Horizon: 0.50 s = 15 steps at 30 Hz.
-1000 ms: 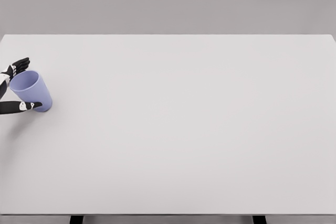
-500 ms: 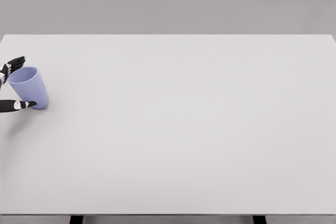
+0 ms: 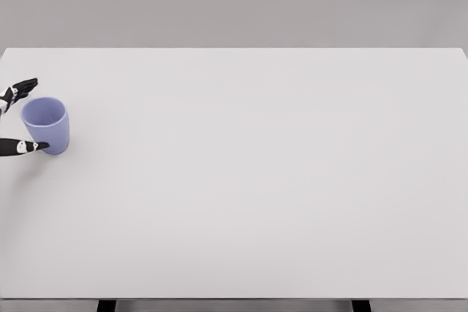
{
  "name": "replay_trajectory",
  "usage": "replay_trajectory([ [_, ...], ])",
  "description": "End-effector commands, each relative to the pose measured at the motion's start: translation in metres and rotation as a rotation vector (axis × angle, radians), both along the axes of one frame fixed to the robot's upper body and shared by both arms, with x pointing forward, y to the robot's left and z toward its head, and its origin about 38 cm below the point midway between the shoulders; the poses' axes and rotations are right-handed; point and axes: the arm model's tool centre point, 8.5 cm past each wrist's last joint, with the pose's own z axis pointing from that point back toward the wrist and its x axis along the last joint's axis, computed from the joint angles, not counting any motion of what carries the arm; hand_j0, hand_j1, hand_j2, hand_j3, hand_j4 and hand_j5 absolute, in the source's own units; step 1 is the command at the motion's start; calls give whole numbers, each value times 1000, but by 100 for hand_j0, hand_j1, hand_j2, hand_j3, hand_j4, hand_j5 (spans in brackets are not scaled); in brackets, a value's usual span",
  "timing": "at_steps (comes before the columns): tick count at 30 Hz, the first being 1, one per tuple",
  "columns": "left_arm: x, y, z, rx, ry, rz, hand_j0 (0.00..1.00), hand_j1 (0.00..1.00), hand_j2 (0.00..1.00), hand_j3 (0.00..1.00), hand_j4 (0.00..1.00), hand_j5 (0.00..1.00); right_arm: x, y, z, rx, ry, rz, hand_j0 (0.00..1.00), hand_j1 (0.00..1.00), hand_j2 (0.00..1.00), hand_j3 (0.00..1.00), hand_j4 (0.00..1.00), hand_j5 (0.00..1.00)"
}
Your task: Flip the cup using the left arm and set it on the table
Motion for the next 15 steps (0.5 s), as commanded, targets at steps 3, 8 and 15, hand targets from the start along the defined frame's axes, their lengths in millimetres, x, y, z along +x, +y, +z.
replay_trajectory([
  [3,-2,-1,12,29,-10,-29,100,100,100,100,100,100,0,0,0,1,0,-1,100,100,100,100,100,100],
  [8,-9,0,15,48,4,-48,100,100,100,100,100,100,0,0,0,1,0,-1,100,100,100,100,100,100],
  [15,-12,4,22,67,6,-55,100,100,100,100,100,100,0,0,0,0,-2,0,100,100,100,100,100,100],
])
